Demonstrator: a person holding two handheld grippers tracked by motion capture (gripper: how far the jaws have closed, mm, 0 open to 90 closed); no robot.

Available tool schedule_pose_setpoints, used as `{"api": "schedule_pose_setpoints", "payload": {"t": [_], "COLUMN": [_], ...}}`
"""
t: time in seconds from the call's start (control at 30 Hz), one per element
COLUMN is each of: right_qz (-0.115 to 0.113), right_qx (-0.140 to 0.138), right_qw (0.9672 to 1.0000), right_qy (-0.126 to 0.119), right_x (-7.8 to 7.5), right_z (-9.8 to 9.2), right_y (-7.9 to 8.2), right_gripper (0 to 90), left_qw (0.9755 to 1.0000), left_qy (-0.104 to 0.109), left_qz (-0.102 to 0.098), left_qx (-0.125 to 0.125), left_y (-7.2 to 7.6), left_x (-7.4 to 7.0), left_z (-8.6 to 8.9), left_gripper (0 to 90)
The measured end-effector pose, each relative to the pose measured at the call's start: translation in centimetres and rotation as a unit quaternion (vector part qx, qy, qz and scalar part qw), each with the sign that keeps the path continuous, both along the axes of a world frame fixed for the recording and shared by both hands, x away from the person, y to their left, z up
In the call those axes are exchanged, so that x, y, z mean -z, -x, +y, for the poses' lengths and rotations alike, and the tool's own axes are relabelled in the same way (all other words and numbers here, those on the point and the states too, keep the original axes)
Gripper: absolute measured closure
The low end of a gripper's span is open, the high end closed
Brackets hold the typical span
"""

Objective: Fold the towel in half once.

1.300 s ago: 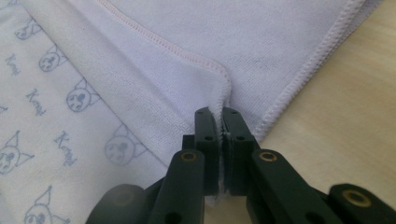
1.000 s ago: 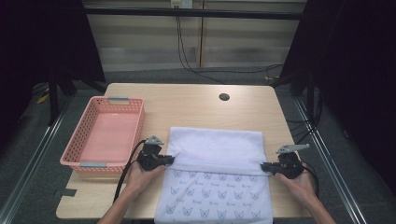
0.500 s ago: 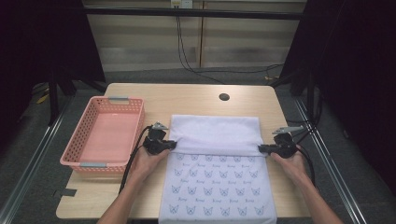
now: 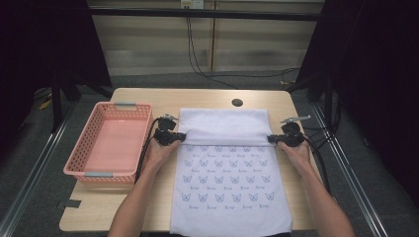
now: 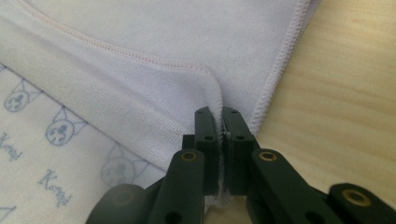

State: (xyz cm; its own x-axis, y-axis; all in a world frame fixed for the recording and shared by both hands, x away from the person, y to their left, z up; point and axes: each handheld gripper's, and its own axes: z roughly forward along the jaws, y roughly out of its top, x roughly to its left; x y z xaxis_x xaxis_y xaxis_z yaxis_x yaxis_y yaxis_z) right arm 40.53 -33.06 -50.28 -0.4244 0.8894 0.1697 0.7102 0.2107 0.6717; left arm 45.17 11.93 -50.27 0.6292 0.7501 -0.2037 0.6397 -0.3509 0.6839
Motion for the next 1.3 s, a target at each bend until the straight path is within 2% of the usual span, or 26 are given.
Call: {"api": "schedule_pose_setpoints", "payload": {"t": [0.07,0.13,0.23,0.3,0.4,0.43,0.5,0.57,0.63,0.7,0.8,0.83,0.9,1.1,1.17,1.23,1.3], "right_qz": [0.000,-0.006,-0.009,-0.013,-0.002,-0.006,-0.017,-0.033,-0.048,-0.068,-0.095,-0.104,-0.120,-0.143,-0.149,-0.158,-0.167], "right_qx": [0.001,0.002,0.010,0.012,0.008,0.004,0.001,-0.005,-0.006,-0.005,-0.009,-0.014,-0.022,-0.044,-0.050,-0.056,-0.061], "right_qw": [1.0000,1.0000,0.9999,0.9999,1.0000,1.0000,0.9998,0.9994,0.9985,0.9971,0.9937,0.9924,0.9903,0.9861,0.9845,0.9823,0.9803], "right_qy": [-0.001,0.002,0.000,0.001,-0.003,-0.004,-0.012,-0.014,-0.026,-0.034,-0.058,-0.064,-0.067,-0.073,-0.079,-0.083,-0.085], "right_x": [0.0,0.1,0.2,0.2,-0.2,-0.4,-1.2,-2.3,-3.6,-5.1,-7.3,-8.0,-9.1,-11.7,-12.5,-13.5,-14.5], "right_z": [-0.1,0.0,0.1,0.1,-0.1,-0.1,-0.4,-0.6,-1.0,-1.3,-1.9,-1.9,-1.8,-1.6,-1.6,-1.6,-1.7], "right_y": [-0.5,-0.9,-1.2,-1.3,-1.4,-1.3,-1.1,-0.9,-0.5,-0.1,0.9,1.4,2.3,4.8,5.8,6.7,7.6], "right_gripper": [86.5,86.5,86.5,86.5,86.5,86.5,86.5,86.4,86.5,86.4,86.4,86.4,86.4,86.4,86.4,86.4,86.4], "left_qw": [1.0000,1.0000,0.9995,0.9997,0.9995,0.9997,0.9995,0.9986,0.9972,0.9958,0.9931,0.9927,0.9911,0.9862,0.9836,0.9823,0.9790], "left_qy": [-0.006,-0.004,0.026,0.019,0.024,0.022,0.031,0.050,0.068,0.078,0.098,0.095,0.103,0.116,0.130,0.132,0.139], "left_qz": [-0.001,-0.001,0.002,0.006,0.019,0.012,0.002,-0.015,-0.029,-0.044,-0.057,-0.066,-0.074,-0.100,-0.106,-0.112,-0.126], "left_qx": [0.004,0.004,-0.017,-0.011,-0.007,-0.003,0.004,0.009,0.014,0.019,0.028,0.033,0.041,0.063,0.067,0.071,0.079], "left_y": [-0.3,-0.7,-1.4,-1.7,-1.9,-1.8,-1.3,-0.8,-0.2,0.4,1.7,2.3,3.4,6.3,7.0,7.6,8.5], "left_x": [-0.1,0.0,0.4,0.3,-0.3,-0.6,-1.7,-3.4,-5.1,-6.7,-8.5,-9.2,-10.3,-13.1,-14.0,-15.1,-16.2], "left_z": [0.0,0.1,0.1,0.1,0.2,0.2,0.2,0.2,0.4,1.0,2.0,2.1,2.5,3.7,4.1,4.3,4.5], "left_gripper": [87.0,87.0,87.0,87.0,87.1,87.1,87.1,87.1,87.1,87.0,87.0,87.0,87.0,87.0,87.0,87.0,86.9]}}
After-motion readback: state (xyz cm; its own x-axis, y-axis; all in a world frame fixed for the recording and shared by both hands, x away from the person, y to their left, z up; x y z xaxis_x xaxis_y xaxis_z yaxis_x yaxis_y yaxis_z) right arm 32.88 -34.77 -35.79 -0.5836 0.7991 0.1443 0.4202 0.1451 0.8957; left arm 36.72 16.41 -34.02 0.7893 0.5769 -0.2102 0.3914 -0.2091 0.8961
